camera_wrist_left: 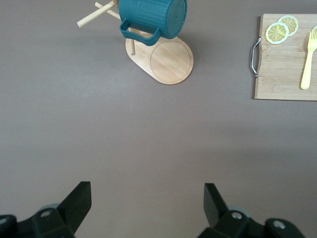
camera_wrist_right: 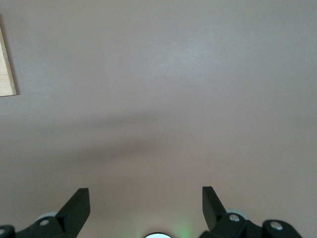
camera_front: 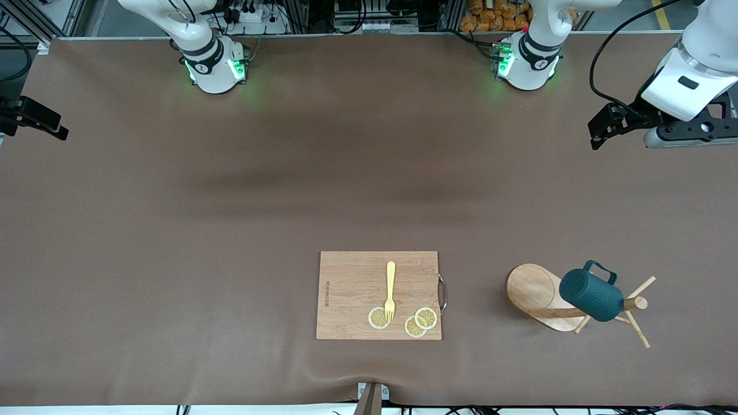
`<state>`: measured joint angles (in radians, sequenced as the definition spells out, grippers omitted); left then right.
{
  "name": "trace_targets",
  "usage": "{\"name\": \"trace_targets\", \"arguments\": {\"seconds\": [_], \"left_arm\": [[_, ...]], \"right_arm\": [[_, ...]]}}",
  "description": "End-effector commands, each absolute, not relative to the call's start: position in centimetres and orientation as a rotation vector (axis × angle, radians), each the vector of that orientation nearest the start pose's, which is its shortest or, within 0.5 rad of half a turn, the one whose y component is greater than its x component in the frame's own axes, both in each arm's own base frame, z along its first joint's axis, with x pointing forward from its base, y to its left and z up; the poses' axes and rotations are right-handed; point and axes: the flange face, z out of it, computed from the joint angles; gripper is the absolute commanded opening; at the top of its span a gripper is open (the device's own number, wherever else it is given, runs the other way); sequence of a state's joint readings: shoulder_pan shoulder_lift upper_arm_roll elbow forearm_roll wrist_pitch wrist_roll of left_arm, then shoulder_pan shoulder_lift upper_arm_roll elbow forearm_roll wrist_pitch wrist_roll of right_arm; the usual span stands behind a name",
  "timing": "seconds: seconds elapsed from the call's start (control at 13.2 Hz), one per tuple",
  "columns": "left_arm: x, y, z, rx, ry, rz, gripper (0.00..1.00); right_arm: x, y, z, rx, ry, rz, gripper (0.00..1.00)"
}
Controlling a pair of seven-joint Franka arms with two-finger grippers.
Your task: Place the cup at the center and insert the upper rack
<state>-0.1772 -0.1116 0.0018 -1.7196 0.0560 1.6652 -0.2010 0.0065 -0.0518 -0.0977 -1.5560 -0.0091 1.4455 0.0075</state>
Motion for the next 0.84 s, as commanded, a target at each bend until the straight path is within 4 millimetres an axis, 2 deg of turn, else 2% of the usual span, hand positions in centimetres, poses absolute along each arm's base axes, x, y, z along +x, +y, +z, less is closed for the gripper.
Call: {"name": "trace_targets", "arguments": {"seconds": [0.0, 0.76], "left_arm": [[52.11, -8.45, 62.91, -3.074, -0.050, -0.123, 1.00], [51.74, -7.68, 63.88, -3.098, -0.065, -0.099, 1.00]], "right_arm": [[52.28, -4.84, 65.19, -3.145, 0.154, 0.090, 1.00], [52.29, -4.84, 65.21, -3.145, 0.154, 0.088, 1.00]]}}
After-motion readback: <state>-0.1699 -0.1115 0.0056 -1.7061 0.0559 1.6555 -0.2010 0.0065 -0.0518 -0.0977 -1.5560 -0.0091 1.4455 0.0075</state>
